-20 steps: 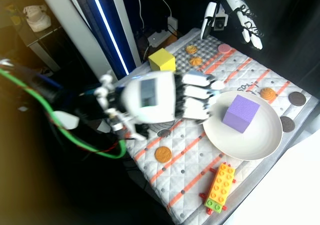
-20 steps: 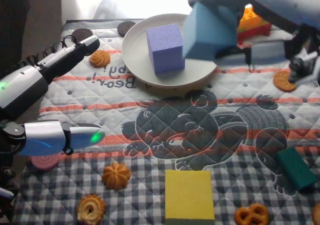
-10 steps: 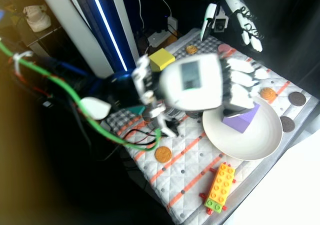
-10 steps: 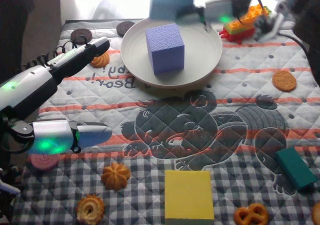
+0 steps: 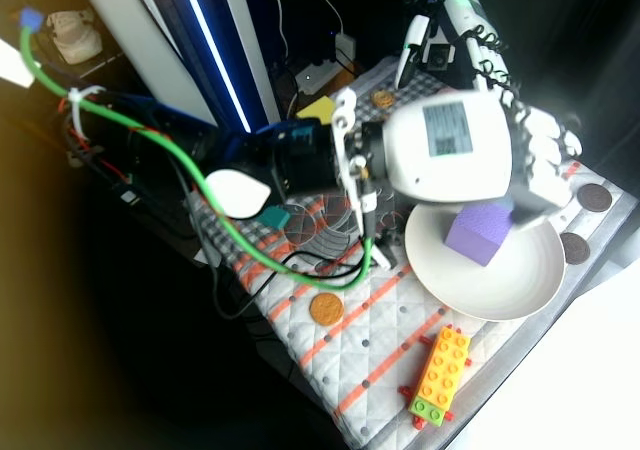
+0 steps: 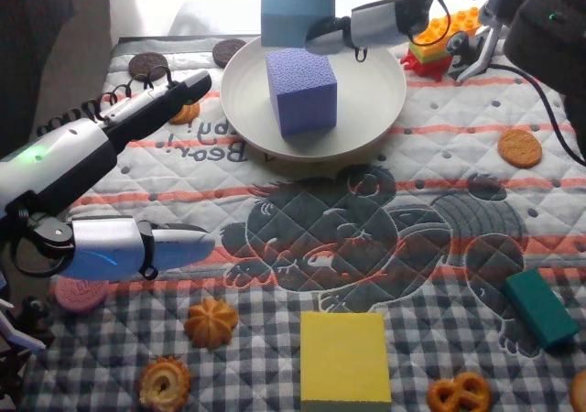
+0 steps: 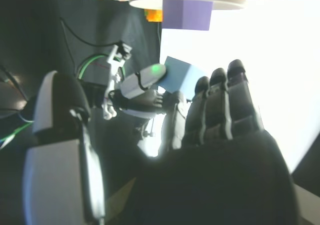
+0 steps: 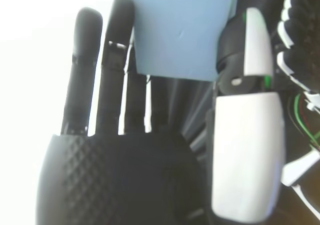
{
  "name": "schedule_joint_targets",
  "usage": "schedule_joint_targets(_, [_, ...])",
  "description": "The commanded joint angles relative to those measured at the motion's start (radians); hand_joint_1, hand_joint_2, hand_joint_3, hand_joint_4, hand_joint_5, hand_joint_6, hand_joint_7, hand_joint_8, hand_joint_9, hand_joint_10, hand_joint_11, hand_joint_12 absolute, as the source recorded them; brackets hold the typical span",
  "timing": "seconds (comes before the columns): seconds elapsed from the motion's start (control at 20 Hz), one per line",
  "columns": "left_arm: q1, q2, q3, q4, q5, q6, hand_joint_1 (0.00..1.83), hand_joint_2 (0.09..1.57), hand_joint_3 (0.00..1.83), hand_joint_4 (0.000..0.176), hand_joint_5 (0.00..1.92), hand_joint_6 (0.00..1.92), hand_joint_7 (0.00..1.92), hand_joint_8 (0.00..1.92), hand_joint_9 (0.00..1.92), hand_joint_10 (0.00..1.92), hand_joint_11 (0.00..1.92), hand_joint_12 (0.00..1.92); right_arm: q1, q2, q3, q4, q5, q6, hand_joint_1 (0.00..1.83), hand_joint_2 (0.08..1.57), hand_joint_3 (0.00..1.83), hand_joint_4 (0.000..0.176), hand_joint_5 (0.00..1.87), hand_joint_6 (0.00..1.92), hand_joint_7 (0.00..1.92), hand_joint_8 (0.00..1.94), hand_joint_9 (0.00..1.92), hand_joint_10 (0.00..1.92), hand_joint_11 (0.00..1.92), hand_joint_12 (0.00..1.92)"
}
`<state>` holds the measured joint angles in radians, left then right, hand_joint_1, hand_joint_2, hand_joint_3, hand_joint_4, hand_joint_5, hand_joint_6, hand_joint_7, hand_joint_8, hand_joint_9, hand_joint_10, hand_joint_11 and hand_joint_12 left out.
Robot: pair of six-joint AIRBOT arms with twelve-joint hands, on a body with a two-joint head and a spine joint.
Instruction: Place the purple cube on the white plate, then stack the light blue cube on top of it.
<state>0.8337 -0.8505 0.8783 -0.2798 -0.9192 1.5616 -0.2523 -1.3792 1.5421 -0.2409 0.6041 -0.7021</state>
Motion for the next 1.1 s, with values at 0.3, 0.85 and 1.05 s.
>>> schedule_joint_targets(0.3, [-0.014, 0.0, -0.001, 0.01, -0.118, -0.007, 0.84, 0.94, 0.0, 0.176, 0.02, 0.0, 0.0, 0.0, 0.0, 0.0, 0.0, 0.0, -0.017, -0.001, 0.004, 0.034, 0.097, 0.0, 1.26, 1.09, 0.0, 0.0, 0.95, 0.93, 1.14, 0.86, 1.12, 0.96, 0.97, 1.38])
schedule_joint_targets(0.85, [-0.016, -0.003, -0.002, 0.01, -0.119, -0.007, 0.8, 0.95, 0.0, 0.176, 0.0, 0.0, 0.0, 0.0, 0.0, 0.0, 0.0, 0.0, -0.047, -0.008, 0.022, 0.047, 0.06, 0.001, 1.24, 1.12, 0.0, 0.0, 0.88, 1.06, 1.08, 0.91, 1.03, 0.78, 0.81, 1.3])
schedule_joint_targets(1.05, [-0.015, -0.003, -0.003, 0.01, -0.12, -0.007, 0.85, 0.95, 0.0, 0.176, 0.0, 0.0, 0.0, 0.0, 0.0, 0.0, 0.0, 0.0, -0.057, -0.011, 0.03, 0.047, 0.044, 0.006, 0.92, 0.99, 0.0, 0.033, 0.38, 0.01, 0.58, 0.05, 0.65, 0.15, 0.37, 1.12])
